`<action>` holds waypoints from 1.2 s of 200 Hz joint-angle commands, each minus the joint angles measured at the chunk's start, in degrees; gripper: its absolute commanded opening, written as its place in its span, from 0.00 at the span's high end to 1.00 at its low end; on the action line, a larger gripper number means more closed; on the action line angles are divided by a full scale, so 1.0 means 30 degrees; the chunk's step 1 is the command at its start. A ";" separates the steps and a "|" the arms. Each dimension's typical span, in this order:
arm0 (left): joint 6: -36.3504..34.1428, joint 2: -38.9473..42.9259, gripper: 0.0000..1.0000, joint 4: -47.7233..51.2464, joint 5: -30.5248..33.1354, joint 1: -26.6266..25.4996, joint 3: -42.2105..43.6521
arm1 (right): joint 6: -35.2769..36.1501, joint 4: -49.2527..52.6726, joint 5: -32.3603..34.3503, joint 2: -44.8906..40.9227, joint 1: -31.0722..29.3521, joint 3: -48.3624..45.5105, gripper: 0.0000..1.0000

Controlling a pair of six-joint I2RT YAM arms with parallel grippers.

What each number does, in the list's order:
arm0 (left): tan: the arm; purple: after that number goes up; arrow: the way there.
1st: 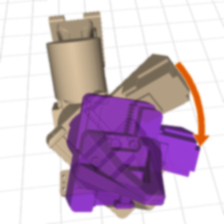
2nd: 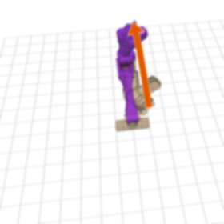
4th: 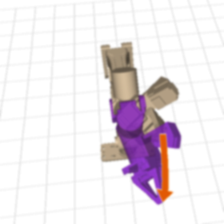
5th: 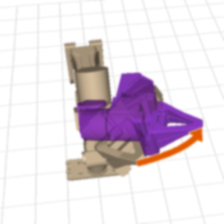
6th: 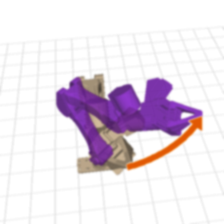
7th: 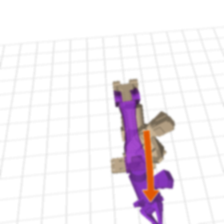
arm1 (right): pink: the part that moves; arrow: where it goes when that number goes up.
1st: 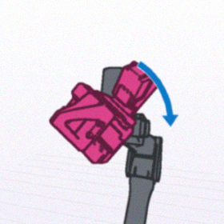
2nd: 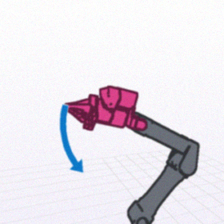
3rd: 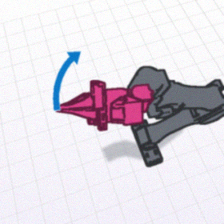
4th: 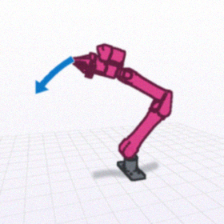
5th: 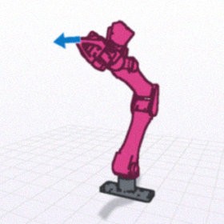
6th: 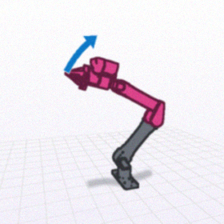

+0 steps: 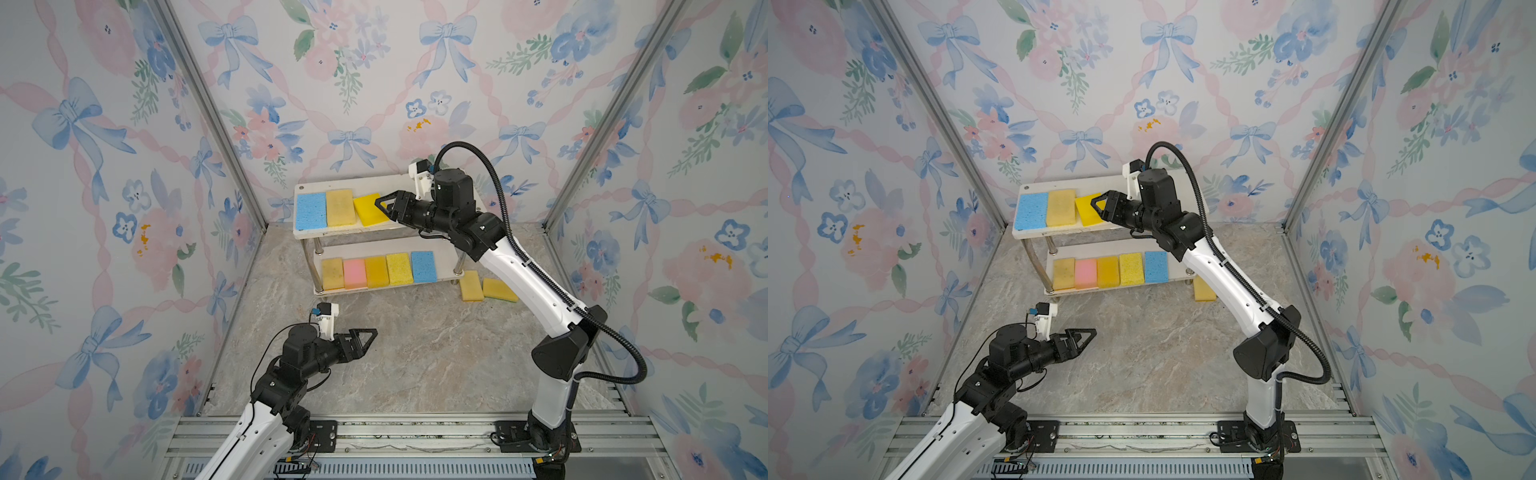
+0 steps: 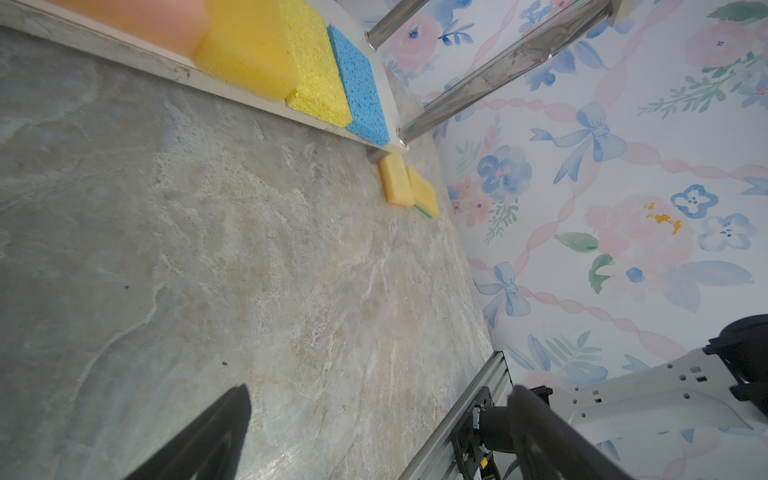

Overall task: Place and organize the cleaning sponges onto the shelf
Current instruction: 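Push the small bright yellow sponge flat against the pale sponge with the right gripper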

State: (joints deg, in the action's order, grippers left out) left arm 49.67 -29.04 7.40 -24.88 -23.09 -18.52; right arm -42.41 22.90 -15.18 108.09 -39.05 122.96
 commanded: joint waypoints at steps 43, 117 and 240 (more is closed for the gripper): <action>-0.0383 0.0042 0.02 0.0000 -0.0304 0.0235 0.0108 | 0.0822 0.1297 0.1128 -0.0771 0.0703 -0.0014 0.44; -0.0414 -0.0017 0.02 0.0009 -0.0397 0.0271 0.0081 | 0.0348 0.2214 -0.0265 0.1237 0.0992 0.1742 0.35; -0.0392 0.0244 0.02 0.0017 -0.0427 0.0318 0.0080 | -0.0224 0.2152 -0.1120 0.2051 0.0173 0.2492 0.32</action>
State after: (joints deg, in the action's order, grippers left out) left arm 49.65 -29.02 7.40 -25.43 -22.48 -18.52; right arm -42.44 29.39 -17.43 113.19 -37.78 128.57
